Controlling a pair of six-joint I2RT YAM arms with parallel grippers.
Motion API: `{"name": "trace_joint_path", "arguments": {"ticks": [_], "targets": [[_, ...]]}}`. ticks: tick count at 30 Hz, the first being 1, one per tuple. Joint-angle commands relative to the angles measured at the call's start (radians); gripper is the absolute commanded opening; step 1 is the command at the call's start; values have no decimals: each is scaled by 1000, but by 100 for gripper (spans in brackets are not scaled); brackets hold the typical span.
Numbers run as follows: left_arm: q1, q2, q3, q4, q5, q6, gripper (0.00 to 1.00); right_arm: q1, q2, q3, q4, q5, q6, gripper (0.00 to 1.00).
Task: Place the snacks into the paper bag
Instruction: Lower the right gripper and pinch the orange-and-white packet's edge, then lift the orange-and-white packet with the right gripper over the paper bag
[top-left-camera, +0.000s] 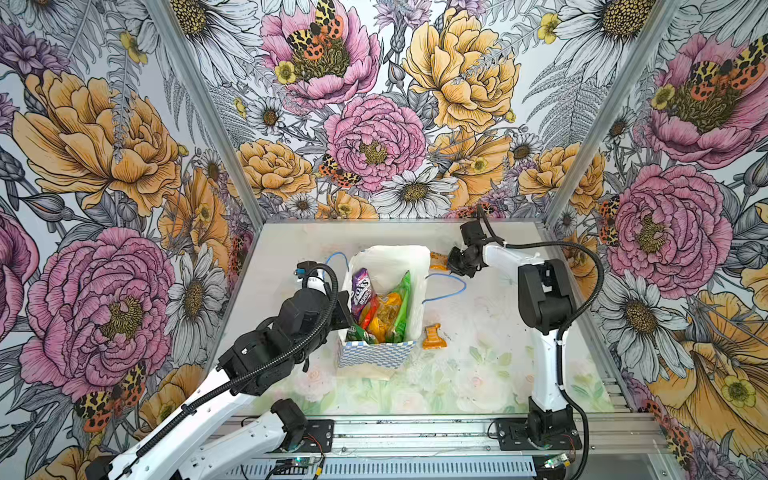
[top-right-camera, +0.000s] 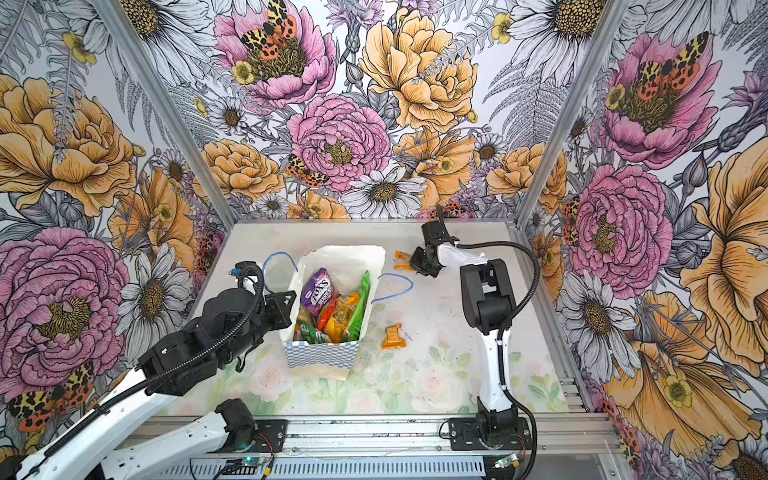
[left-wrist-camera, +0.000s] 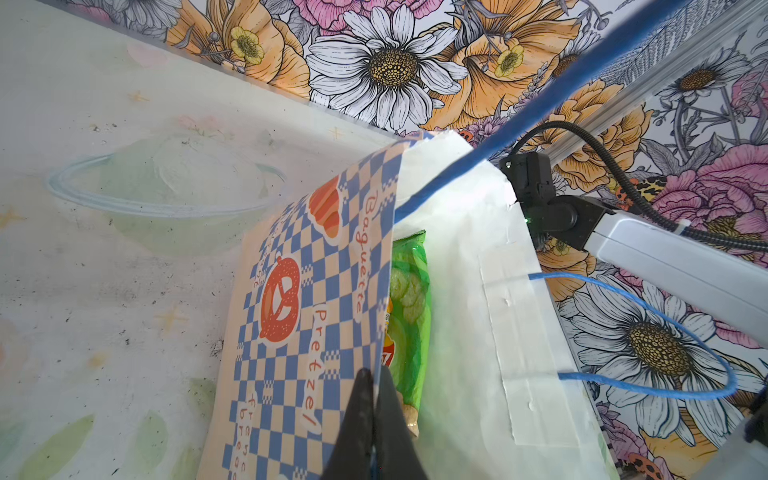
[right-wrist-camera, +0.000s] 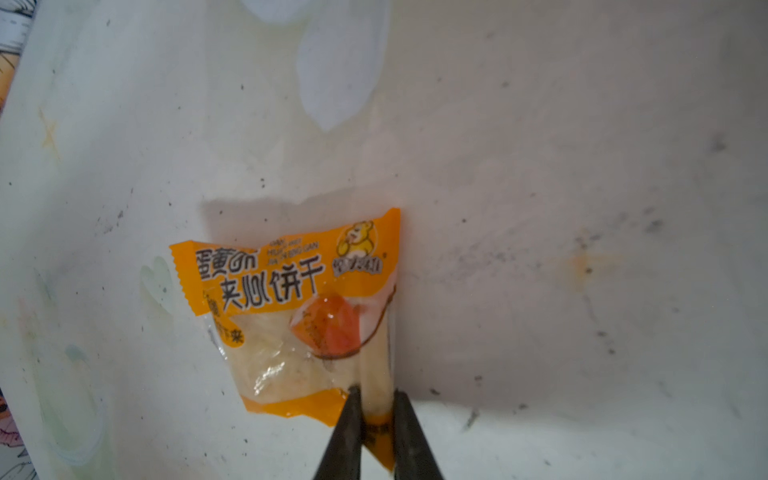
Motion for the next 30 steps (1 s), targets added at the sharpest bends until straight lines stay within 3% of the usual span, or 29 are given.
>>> {"name": "trace_joint_path", "arguments": {"ticks": [1,4,14,30], "targets": [[10,-16,14,75,-11,-9,0,21,-38,-18,-8,27,-13,5],[10,-22,8,74,-5,-12,0,31,-96,-59,-4,54,-18,0],[10,-44,7,74,-14,-17,0,33,-260,-185,37,39,-15,0],[11,-50,-4,75,-12,-17,0,36,-757,-589,55,42,-22,0]]}}
